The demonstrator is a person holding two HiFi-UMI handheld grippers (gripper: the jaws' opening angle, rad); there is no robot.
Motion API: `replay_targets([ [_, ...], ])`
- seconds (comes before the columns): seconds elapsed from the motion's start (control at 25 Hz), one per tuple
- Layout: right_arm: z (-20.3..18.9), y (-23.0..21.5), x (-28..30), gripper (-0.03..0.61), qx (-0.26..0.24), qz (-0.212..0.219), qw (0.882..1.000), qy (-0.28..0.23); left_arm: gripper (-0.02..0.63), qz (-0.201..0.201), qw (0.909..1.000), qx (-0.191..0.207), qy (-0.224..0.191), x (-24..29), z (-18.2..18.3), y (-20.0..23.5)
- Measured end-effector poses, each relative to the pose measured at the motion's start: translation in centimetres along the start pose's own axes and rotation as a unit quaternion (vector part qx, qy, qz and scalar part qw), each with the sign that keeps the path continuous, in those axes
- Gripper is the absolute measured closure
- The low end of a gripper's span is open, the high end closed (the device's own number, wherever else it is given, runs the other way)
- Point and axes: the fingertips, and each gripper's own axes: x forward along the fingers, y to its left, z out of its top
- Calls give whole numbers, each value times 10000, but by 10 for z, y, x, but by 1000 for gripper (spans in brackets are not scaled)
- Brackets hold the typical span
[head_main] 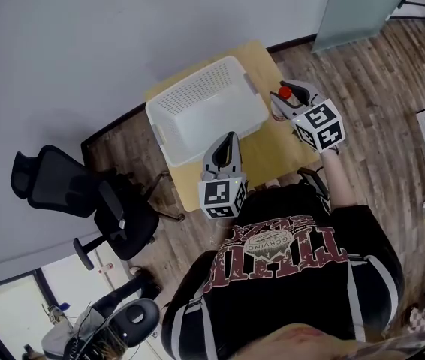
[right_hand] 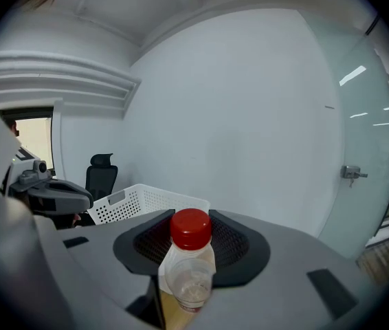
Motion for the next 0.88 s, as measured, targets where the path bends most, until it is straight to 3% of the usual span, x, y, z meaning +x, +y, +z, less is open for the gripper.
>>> replay_targets([
  [0.88, -87, -4, 47, 414, 160, 16, 9963, 846, 586, 193, 9998, -66, 62, 2, -2, 16],
])
